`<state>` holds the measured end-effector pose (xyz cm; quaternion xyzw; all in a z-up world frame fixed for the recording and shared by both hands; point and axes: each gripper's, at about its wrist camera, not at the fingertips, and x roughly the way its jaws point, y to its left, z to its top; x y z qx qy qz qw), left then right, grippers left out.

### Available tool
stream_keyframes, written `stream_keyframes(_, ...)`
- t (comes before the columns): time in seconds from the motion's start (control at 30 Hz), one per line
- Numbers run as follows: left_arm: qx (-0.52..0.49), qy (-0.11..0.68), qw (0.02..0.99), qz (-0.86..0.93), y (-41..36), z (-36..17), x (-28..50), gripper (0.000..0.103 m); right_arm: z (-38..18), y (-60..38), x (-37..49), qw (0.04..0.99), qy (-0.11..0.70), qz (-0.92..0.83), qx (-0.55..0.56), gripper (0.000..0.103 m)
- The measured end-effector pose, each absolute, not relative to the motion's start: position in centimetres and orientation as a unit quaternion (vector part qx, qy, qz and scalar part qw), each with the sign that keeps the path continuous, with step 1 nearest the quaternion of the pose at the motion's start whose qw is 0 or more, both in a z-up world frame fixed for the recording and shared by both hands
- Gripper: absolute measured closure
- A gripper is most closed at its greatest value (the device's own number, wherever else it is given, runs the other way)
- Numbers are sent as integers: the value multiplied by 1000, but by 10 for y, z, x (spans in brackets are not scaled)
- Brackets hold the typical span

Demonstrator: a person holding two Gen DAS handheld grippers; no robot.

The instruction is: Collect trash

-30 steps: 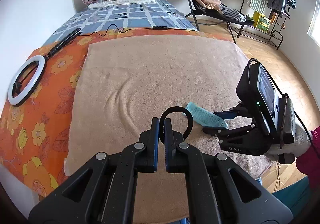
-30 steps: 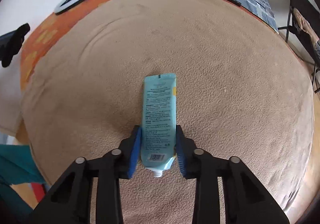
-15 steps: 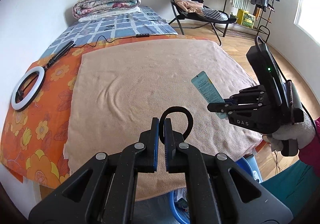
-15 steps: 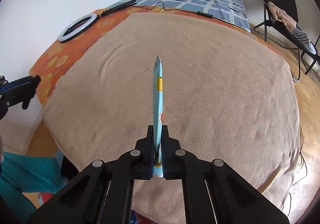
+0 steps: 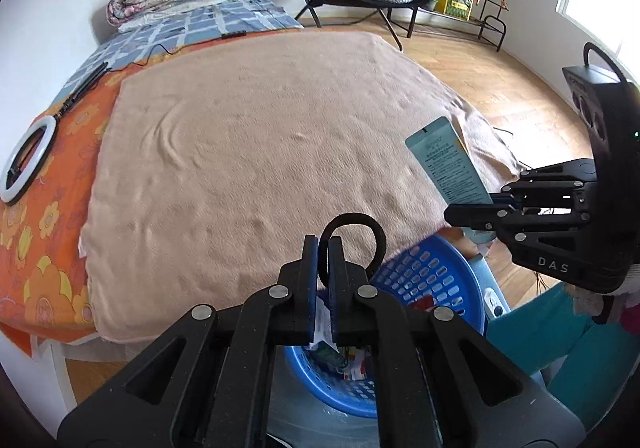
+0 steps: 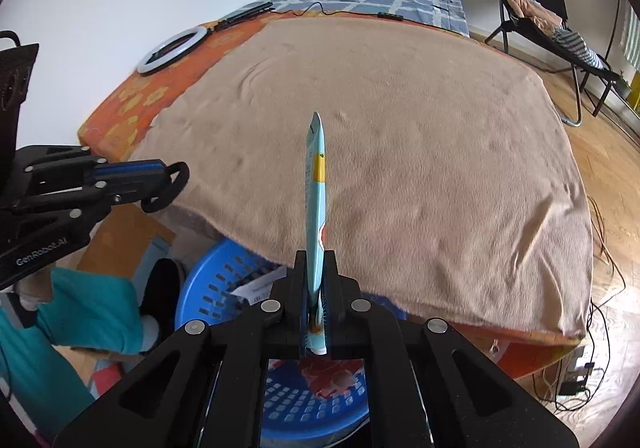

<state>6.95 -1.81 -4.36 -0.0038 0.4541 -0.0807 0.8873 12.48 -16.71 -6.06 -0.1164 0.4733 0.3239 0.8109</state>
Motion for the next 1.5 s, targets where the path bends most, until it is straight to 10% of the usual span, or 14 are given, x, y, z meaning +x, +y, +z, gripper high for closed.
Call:
stream_keyframes(0.67,-13,527,843,-105,-55,-108,41,100,-94,-192,94,804,502,305,-93,98)
stream_keyframes(0.83,-16,530,842,-97,-55,-112,41,59,-95,-195,96,809,502,294,-85,54)
stream_keyframes(1.0,-19,527,845,-94,-53,-110,40,58,-95,-196,98,813,500,285,-89,53)
stream_keyframes(1.23,-10,517,852,-84,-53,-104,39,26,-93,-196,100,821,494,269,-96,36)
stream_keyframes(1.5,1,498,865,-70,-51,-85,43,25,-67,-201,104,848,463,240,-96,35)
